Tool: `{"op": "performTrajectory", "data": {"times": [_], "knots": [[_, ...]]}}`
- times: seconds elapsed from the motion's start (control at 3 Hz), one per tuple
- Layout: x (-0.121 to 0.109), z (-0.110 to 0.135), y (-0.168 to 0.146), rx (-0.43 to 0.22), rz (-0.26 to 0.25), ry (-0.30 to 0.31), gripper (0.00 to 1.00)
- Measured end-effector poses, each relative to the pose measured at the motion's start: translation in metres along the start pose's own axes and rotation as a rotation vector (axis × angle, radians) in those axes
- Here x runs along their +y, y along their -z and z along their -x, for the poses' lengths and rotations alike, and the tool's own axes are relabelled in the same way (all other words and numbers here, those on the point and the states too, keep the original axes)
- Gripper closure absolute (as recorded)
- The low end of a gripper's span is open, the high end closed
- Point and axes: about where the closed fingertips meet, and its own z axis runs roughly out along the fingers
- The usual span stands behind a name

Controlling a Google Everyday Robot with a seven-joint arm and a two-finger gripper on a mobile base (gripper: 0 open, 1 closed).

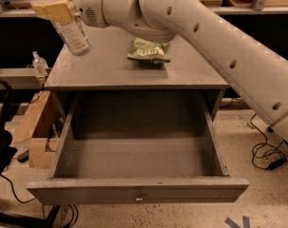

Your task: Place blue plastic bottle into top drawer

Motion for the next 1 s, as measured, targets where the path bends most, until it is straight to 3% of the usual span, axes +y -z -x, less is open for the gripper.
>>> {"op": "performTrajectory", "data": {"times": [0.33,0.67,1.0], "knots": [[0.033,-0.015,0.034,0.017,-0.072,-0.033,1.00],[0.066,-0.064,0.060,0.043,-0.108,-0.110,1.00],[0.076,-0.139,0.124,0.070,-0.165,-0.160,1.00]]}}
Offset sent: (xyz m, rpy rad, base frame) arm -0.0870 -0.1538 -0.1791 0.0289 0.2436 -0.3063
